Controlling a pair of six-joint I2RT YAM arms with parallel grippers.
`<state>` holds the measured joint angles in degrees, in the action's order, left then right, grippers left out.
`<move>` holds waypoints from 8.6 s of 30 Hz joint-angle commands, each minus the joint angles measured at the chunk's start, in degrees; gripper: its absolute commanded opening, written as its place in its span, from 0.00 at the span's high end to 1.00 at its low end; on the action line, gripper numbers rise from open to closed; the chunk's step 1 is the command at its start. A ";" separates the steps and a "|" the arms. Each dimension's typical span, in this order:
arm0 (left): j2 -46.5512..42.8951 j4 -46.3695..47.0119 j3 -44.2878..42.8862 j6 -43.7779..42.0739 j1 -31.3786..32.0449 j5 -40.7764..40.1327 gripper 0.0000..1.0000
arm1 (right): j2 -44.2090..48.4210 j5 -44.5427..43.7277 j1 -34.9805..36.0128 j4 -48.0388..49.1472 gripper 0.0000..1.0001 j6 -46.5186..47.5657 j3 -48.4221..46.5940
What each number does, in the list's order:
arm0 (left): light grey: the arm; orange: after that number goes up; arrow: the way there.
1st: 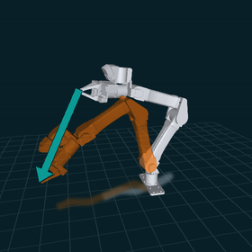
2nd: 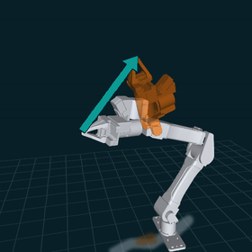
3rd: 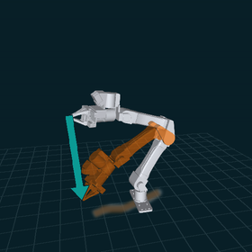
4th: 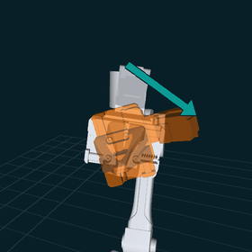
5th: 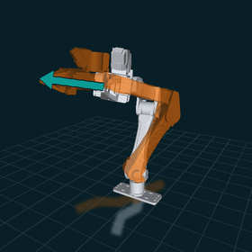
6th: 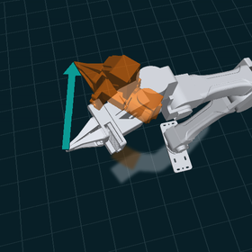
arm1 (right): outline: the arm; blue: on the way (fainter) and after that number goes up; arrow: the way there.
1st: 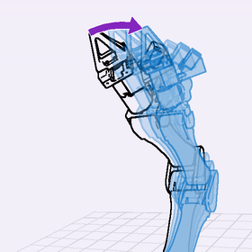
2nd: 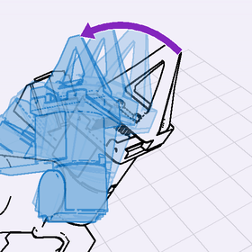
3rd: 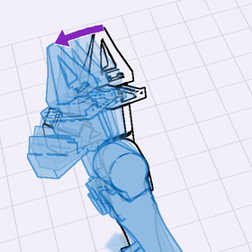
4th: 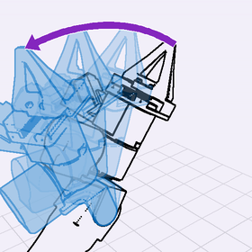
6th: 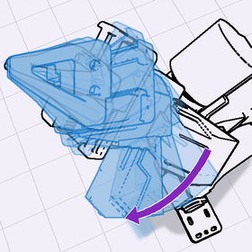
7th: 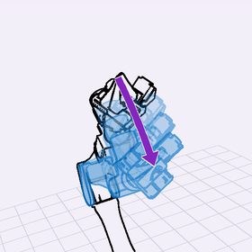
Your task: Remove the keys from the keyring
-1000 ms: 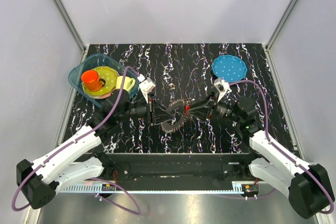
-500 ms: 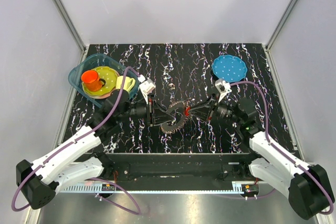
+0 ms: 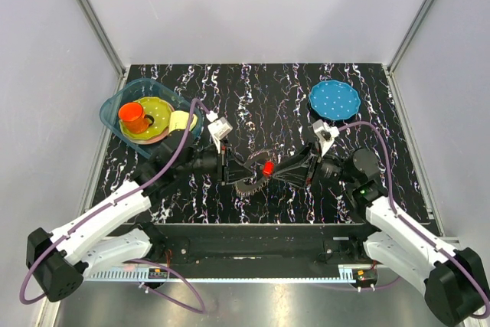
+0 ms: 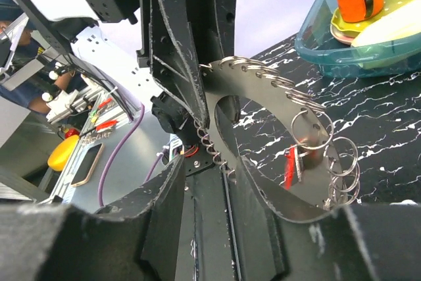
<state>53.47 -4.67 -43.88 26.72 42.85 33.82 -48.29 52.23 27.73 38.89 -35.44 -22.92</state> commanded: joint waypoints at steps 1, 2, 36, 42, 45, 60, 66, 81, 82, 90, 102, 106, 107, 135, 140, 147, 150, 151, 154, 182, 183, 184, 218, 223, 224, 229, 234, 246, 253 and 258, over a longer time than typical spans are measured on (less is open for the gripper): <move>-0.74 2.73 -1.39 -1.76 0.04 0.01 1.00 | 1.27 1.66 0.40 1.98 0.58 -0.77 -2.13; -0.83 2.91 -1.39 -1.67 -0.05 0.10 1.00 | 1.45 1.13 0.31 0.50 0.58 0.10 -2.22; -2.41 4.05 -2.97 2.81 -0.05 -4.03 1.00 | 2.59 -26.21 5.67 -27.74 0.34 19.27 -8.55; -2.14 4.32 -2.71 2.81 0.04 -3.85 1.00 | 1.27 -30.60 8.39 -25.37 0.41 21.55 -8.73; -2.32 4.05 -2.79 2.72 -0.05 -4.20 1.00 | 1.19 -29.55 8.83 -22.82 0.46 20.77 -7.94; -2.23 4.49 -3.32 3.86 -0.05 -4.91 1.00 | -2.51 -43.96 16.13 -25.80 0.41 26.21 -8.81; -2.85 4.49 -2.79 3.78 -0.05 -5.26 1.00 | -2.42 -47.13 16.84 -23.52 0.68 26.48 -7.32; -1.44 -0.86 -2.35 -0.96 0.04 -9.83 1.00 | 4.70 -46.52 16.84 -27.20 1.00 28.15 -5.74; -1.18 -1.39 -2.44 -1.84 0.04 -10.44 1.00 | 4.70 -46.51 16.75 -27.73 1.00 28.23 -5.82; 0.32 -6.94 -3.58 -5.62 0.04 -14.04 1.00 | 2.68 -45.90 16.83 -36.60 1.00 29.81 -9.77; 0.58 -4.83 -2.44 -6.16 0.04 -12.39 1.00 | -3.65 -39.75 16.75 -45.76 1.00 30.08 -16.73; -0.47 -5.44 -2.00 -6.77 0.04 -12.38 1.00 | -2.60 -42.99 16.75 -41.27 1.00 27.45 -13.91; -0.74 -5.70 -1.91 -6.94 -0.05 -13.25 1.00 | -2.33 -43.35 16.75 -41.44 1.00 27.62 -13.91; -3.91 -7.20 -6.04 -15.19 -0.05 -9.05 0.41 | 9.09 -31.85 16.84 -35.21 1.00 42.56 -13.48; -1.19 -4.03 -6.57 -15.83 -0.05 -13.39 0.41 | 7.44 -40.13 16.84 -34.50 1.00 38.89 -13.29; -2.40 -8.77 -2.62 -7.22 -0.05 -33.55 0.37 | -4.25 -57.95 16.83 -50.22 0.73 12.16 -16.64; -5.12 -9.66 0.44 -3.61 -0.14 -37.60 0.32 | -13.03 -55.13 16.83 -52.76 0.66 11.62 -17.85; -7.31 -10.09 1.24 -2.73 -0.14 -38.30 0.27 | -15.49 -54.34 16.84 -53.56 0.63 11.27 -18.56; -12.05 -12.11 3.62 -0.18 -0.22 -40.94 0.21 | -24.02 -49.95 16.84 -56.90 0.59 9.44 -21.02; -18.23 -14.23 8.63 5.18 -0.22 -42.52 0.20 | -31.95 -52.40 18.15 -62.64 0.64 -7.45 -17.69; -18.23 -14.23 8.72 5.27 -0.31 -42.52 0.20 | -32.30 -52.40 18.24 -62.10 0.65 -7.97 -17.43; -18.32 -14.06 8.81 5.45 -0.22 -42.35 0.20 | -32.91 -52.40 18.50 -61.66 0.65 -8.15 -17.25; -11.30 -2.80 5.84 -26.35 7.77 -22.59 0.30 | -5.68 -50.12 20.35 -55.59 1.00 10.29 -17.16; -6.55 -4.65 2.92 -37.35 13.04 -18.79 0.30 | -1.46 -48.09 20.35 -57.69 1.00 11.45 -19.52; -5.76 -4.48 2.49 -37.62 14.96 -18.88 0.29 | -1.11 -48.10 20.35 -57.96 1.00 11.19 -19.97; -1.63 0.08 2.66 -36.83 19.98 -24.41 0.28 | 0.04 -47.22 20.35 -59.63 1.00 8.64 -22.43; 1.28 6.14 2.74 -31.83 23.24 -29.77 0.28 | 1.01 -48.27 20.35 -59.90 1.00 7.32 -23.66; 4.62 13.09 5.11 -24.87 24.91 -39.98 0.28 | 2.58 -54.42 20.35 -58.33 1.00 0.73 -25.60; -0.81 17.32 8.63 -25.31 25.44 -34.10 0.28 | 4.70 -47.84 20.35 -54.19 1.00 9.03 -23.58; -8.28 12.07 9.86 -24.27 25.44 -29.09 0.27 | 7.33 -42.65 20.35 -51.73 1.00 19.52 -21.73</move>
<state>51.07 5.87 -34.02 1.30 67.99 -0.38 -43.22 4.38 47.68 -18.81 -25.54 -44.99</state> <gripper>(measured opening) 0.722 0.014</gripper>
